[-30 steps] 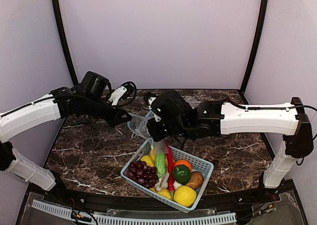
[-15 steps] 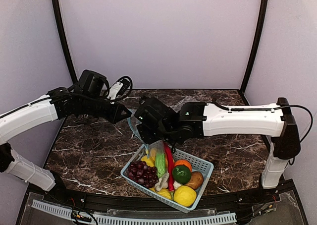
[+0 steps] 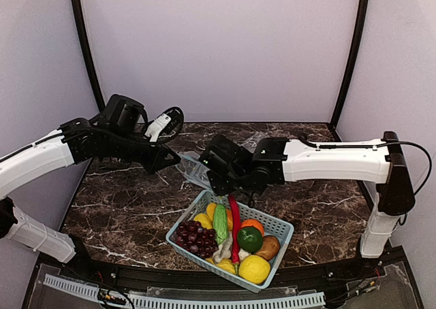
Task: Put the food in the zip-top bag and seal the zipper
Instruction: Adjust the zipper on the food storage bag.
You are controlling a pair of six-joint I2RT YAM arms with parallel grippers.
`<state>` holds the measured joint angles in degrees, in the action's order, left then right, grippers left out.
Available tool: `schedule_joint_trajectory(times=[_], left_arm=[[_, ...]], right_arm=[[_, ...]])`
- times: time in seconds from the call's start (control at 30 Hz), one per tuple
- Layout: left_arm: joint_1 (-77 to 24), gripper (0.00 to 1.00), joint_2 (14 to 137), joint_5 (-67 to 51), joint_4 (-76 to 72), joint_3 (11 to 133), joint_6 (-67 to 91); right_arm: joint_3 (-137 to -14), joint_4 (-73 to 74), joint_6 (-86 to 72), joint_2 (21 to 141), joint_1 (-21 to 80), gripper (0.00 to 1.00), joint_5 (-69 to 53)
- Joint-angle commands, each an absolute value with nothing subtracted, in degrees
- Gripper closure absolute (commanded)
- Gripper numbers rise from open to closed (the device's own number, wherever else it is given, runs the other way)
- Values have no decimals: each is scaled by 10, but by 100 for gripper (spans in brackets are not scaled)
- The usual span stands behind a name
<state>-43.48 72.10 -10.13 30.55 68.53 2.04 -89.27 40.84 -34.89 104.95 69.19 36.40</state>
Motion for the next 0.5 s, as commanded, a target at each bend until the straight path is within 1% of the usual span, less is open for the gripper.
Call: schedule_joint_trajectory(times=[0.0,0.1,0.2,0.3,0.37,0.4,0.47], left_arm=[[-444,99,720,-107,319,693,6],[-449,99,729,-113,313,693,23],[-452,99,733,-134,305,693,28],[-453,99,737,-139,311,700,29],[-453,99,738,-140,318,701,29],[-453,99,739,-141,321,701,28],[-453,99,738,-141,326,700,24]], right_arm=[[-853,330,-301,1007,686,31,308],[-842,262,-263,997,686,33,276],[-833,207,-212,995,687,39,242],[-831,180,-186,999,686,46,233],[-834,175,-178,1004,686,56,238],[-835,175,-177,1006,686,63,240],[-834,174,-175,1007,687,79,239]])
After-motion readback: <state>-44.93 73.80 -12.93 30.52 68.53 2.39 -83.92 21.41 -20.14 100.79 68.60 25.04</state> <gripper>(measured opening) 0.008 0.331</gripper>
